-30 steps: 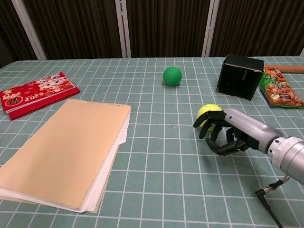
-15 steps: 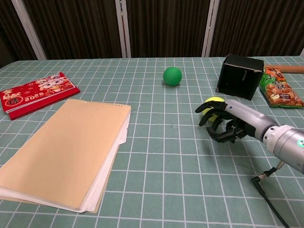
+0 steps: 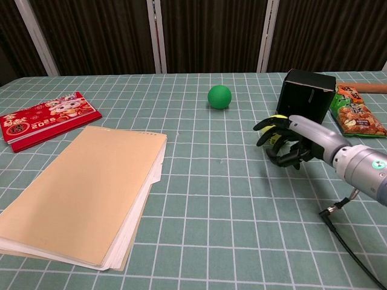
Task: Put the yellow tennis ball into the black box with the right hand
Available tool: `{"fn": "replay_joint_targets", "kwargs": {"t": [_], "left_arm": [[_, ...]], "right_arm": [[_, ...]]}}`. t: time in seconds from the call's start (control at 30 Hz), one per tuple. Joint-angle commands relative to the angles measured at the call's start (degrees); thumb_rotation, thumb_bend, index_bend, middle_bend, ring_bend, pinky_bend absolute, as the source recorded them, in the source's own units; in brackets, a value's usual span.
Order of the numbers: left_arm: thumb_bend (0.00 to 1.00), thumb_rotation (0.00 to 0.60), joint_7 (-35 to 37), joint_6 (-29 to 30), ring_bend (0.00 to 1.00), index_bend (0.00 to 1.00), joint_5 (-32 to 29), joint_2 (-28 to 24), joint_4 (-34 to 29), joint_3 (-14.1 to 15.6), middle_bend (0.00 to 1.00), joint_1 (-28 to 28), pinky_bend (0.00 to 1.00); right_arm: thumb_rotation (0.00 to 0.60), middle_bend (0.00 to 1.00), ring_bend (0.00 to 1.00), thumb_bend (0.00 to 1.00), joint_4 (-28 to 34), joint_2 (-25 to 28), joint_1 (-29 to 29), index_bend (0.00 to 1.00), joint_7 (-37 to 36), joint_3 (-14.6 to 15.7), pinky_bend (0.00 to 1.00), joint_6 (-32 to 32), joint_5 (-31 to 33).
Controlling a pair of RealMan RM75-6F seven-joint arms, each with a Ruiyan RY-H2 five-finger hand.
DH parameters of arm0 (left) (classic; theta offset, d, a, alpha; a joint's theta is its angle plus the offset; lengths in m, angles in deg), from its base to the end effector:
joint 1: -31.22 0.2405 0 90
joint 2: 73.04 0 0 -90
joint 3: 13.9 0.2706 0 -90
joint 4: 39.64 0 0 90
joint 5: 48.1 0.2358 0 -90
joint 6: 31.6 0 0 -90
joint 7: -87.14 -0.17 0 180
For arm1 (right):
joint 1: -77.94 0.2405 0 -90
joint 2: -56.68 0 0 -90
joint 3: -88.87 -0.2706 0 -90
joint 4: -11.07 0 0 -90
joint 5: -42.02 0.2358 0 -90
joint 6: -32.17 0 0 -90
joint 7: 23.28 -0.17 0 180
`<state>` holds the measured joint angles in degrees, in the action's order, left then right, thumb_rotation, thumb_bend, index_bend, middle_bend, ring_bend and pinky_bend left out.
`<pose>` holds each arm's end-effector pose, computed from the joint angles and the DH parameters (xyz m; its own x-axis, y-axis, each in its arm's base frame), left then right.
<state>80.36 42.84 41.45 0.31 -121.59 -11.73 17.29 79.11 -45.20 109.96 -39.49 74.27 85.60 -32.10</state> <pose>-0.3317 0.2400 0.0572 0.5600 0.1726 0.8103 0.8220 -0.2383 -0.5173 -0.2059 -0.3674 -0.0987 -0.1300 -0.3623 0.9230 -0.9800 -0.0946 -0.1751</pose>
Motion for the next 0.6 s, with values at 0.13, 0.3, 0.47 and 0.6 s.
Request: {"fn": "replay_joint_targets", "kwargs": {"t": [0.13,0.3,0.47,0.6], "left_arm": [[0.07,0.6,-0.14,-0.29,0.0,0.0,-0.36,0.09,0.01,-0.11,0.0,-0.11,0.0],[0.07,0.6,-0.26,-0.47,0.0,0.0,-0.69,0.14,-0.03,-0.21,0.0,-0.17,0.0],[0.07,0.6,-0.33,-0.59,0.0,0.0,-0.89,0.17,-0.03,-0.26,0.0,-0.23,0.0],[0.07,0.6,-0.36,-0.69,0.0,0.0,-1.04,0.21,0.01,-0.3,0.0,-0.27,0.0]], "right_arm": [[0.6,0.28,0.37,0.57,-1.67,-0.07,1.15,0.17,-1.02,-0.75,0.67,-1.14,1.01],[0.6,0.25,0.34,0.57,-3.82,-0.38,2.27,0.15,-2.78,-1.22,0.64,-2.75,1.79],[0.6,0.24,0.31,0.57,-5.2,-0.45,3.12,0.14,-4.22,-1.65,0.61,-3.42,2.04],[0.6,0.21,0.27,0.57,-5.99,-0.32,3.65,0.12,-5.03,-1.85,0.54,-3.59,1.99]]}}
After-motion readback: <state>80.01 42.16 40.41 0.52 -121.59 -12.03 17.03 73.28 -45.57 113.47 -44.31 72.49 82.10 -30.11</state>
